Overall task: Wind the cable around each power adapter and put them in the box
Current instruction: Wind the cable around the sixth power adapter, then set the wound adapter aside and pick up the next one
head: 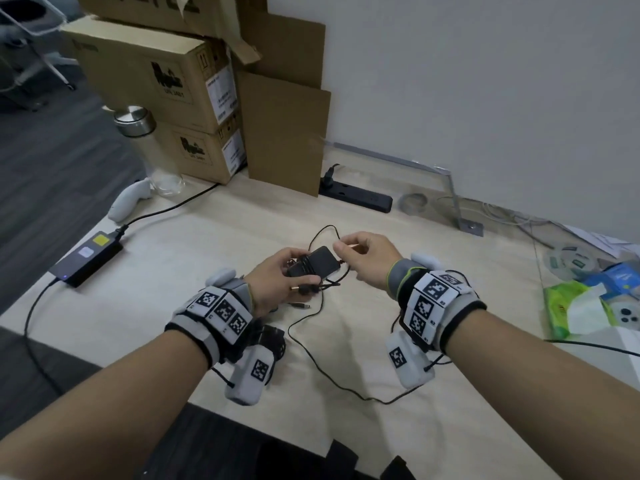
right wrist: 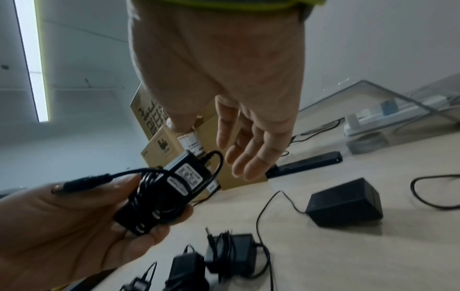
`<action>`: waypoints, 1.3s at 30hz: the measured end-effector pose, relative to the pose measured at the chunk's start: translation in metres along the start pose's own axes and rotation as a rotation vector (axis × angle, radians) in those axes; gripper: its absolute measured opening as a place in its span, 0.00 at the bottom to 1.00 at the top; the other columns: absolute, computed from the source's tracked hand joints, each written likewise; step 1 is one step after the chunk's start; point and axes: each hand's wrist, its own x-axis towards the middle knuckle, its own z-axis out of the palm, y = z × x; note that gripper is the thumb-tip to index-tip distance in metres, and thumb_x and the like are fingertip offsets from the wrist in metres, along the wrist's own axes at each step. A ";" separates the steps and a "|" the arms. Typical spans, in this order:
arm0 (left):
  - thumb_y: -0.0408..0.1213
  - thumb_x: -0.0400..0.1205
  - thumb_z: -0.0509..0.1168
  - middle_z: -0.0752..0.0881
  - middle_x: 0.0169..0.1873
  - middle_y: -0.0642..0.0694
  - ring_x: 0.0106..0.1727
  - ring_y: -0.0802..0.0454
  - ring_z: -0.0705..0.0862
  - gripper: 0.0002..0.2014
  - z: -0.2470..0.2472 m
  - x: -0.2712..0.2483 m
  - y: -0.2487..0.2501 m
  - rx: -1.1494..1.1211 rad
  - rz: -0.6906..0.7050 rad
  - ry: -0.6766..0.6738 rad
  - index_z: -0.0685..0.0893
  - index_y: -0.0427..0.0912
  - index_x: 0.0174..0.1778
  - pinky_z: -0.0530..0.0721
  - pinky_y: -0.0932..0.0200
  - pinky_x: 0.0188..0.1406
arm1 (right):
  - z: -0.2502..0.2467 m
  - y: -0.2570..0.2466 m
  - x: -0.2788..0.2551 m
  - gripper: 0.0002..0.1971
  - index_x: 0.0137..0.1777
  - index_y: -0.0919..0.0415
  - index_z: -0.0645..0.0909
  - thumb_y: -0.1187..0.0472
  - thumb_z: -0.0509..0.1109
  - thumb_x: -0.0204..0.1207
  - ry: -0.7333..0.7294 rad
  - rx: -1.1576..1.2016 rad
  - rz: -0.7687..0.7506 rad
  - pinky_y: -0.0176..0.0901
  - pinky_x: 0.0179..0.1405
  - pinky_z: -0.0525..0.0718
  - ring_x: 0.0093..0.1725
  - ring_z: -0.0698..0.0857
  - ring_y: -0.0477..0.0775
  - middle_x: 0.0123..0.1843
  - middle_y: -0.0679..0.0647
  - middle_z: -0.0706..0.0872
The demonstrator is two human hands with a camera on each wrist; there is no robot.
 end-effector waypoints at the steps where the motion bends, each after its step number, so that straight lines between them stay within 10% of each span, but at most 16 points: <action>1: 0.22 0.75 0.71 0.85 0.47 0.36 0.41 0.45 0.88 0.23 -0.001 -0.001 -0.004 -0.015 -0.015 0.002 0.77 0.42 0.63 0.90 0.46 0.46 | 0.006 0.002 0.000 0.19 0.57 0.50 0.83 0.40 0.69 0.73 -0.036 -0.039 0.015 0.50 0.53 0.87 0.47 0.86 0.51 0.49 0.50 0.87; 7: 0.23 0.75 0.72 0.82 0.56 0.34 0.51 0.40 0.86 0.22 -0.002 -0.004 -0.026 -0.093 -0.022 0.049 0.79 0.45 0.61 0.90 0.50 0.46 | 0.033 0.008 -0.010 0.25 0.68 0.51 0.75 0.40 0.67 0.76 -0.183 0.012 0.121 0.48 0.37 0.90 0.46 0.89 0.58 0.56 0.56 0.85; 18: 0.50 0.86 0.59 0.85 0.63 0.43 0.58 0.41 0.87 0.18 0.024 0.008 -0.050 -0.041 -0.122 0.101 0.75 0.48 0.70 0.86 0.47 0.58 | 0.029 0.059 -0.011 0.12 0.53 0.56 0.83 0.54 0.77 0.73 -0.095 0.207 0.322 0.44 0.35 0.87 0.31 0.86 0.52 0.44 0.56 0.88; 29: 0.36 0.85 0.63 0.88 0.39 0.45 0.31 0.54 0.83 0.06 -0.005 0.013 -0.052 0.049 0.026 0.406 0.83 0.40 0.52 0.86 0.65 0.30 | 0.034 0.074 0.013 0.08 0.45 0.55 0.77 0.56 0.75 0.75 0.032 0.282 0.450 0.49 0.38 0.87 0.33 0.85 0.56 0.42 0.57 0.87; 39: 0.35 0.83 0.65 0.88 0.38 0.47 0.35 0.53 0.85 0.05 0.014 0.025 -0.066 0.246 0.060 0.305 0.84 0.48 0.44 0.88 0.54 0.38 | 0.026 0.113 0.014 0.10 0.47 0.55 0.80 0.55 0.78 0.71 -0.078 -0.007 0.492 0.42 0.34 0.82 0.39 0.83 0.53 0.43 0.54 0.85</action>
